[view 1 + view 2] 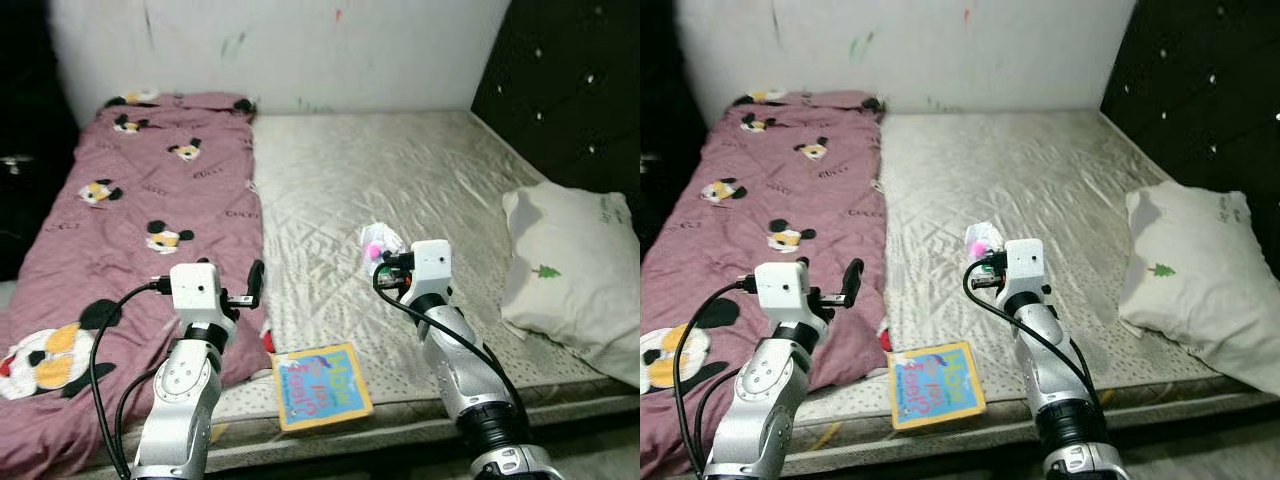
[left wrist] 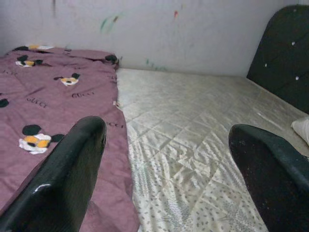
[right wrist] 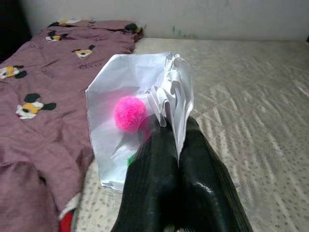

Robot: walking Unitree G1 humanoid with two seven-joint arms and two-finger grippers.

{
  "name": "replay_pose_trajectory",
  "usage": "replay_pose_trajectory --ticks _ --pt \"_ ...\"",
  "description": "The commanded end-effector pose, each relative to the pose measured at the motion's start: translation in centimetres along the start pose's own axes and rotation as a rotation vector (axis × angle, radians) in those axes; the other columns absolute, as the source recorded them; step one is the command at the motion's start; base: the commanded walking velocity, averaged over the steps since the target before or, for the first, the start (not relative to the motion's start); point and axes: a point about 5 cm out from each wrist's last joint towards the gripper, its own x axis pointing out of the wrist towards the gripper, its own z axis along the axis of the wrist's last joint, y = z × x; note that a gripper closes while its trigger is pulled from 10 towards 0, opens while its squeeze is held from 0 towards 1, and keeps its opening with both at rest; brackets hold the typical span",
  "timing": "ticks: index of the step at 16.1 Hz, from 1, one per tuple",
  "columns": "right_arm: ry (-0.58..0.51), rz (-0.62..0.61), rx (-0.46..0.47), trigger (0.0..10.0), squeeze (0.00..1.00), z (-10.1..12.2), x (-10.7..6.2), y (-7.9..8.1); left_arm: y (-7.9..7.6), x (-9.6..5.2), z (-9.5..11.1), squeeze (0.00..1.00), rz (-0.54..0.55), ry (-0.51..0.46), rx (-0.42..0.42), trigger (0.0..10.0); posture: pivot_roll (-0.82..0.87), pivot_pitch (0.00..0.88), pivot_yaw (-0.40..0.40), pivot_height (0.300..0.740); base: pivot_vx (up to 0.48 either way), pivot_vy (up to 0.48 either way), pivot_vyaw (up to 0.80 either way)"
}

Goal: Clean up the room

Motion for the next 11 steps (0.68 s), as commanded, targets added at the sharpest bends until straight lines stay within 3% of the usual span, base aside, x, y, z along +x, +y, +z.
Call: replay_pose_trajectory --ticks 1,5,9,11 --pt "0.001 0.006 0.007 10.0 0.00 0.02 0.11 0.37 0.39 -0.01 -0.04 0.00 0.018 0.012 0.003 10.0 0.04 0.000 -0.036 0.740 0.000 0.480 0.00" --pt "-0.012 0.020 0.027 10.0 0.00 0.14 0.12 0.68 0.40 0.13 -0.04 0.00 0.024 0.017 -0.004 10.0 0.04 0.000 -0.037 0.740 0.000 0.480 0.00" --pt "-0.034 0.038 -0.013 10.0 0.00 0.57 0.19 0.85 0.46 0.25 0.02 0.00 0.029 0.016 -0.002 10.0 0.03 0.000 -0.037 0.740 0.000 0.480 0.00" --pt "-0.044 0.042 -0.018 10.0 0.00 0.73 0.25 1.05 0.47 0.31 0.06 0.00 0.029 0.015 0.000 10.0 0.03 0.000 -0.037 0.740 0.000 0.480 0.80"
